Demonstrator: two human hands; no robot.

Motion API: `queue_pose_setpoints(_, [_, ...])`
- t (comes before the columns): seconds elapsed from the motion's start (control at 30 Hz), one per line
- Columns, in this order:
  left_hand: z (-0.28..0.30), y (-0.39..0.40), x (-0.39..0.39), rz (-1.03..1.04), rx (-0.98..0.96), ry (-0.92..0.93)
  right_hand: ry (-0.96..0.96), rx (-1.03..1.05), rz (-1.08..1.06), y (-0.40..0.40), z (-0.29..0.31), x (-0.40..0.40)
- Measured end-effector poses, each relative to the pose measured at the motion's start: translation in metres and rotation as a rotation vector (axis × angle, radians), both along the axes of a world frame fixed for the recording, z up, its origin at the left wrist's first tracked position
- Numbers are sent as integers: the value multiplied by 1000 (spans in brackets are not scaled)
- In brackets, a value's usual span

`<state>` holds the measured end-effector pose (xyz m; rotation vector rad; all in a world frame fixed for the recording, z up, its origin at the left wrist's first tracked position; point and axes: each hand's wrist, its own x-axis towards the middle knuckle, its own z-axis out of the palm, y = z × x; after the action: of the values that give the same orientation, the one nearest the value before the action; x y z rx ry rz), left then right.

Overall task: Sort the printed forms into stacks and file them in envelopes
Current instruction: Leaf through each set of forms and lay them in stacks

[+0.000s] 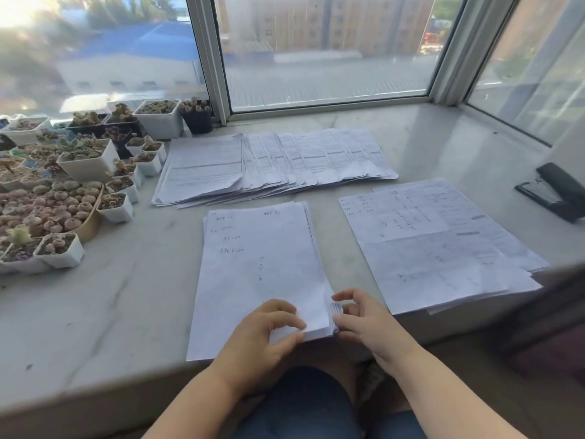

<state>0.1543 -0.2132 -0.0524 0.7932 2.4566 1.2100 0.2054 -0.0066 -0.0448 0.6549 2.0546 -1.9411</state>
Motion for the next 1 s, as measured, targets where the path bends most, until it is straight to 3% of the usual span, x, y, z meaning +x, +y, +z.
queue_pose_setpoints(0.27, [-12,10,4,392,147,71,-9,-134,-49,0,-7,-1])
queue_pose_setpoints(0.43, [-7,5,3,217,84,221,-3,-133,-43,-3,-7,-4])
queue_pose_setpoints(0.57, [-7,-1,0,-7,-108,247,8,-130,-56,-4,-9,-4])
queue_pose_setpoints(0.8, [-3,-5,-7,-15,-33,184,6,-94,-55,-3,-12,-3])
queue_pose_setpoints(1.0, [-8,-3,4,191,82,220,-7,-104,-27,-2,-8,-4])
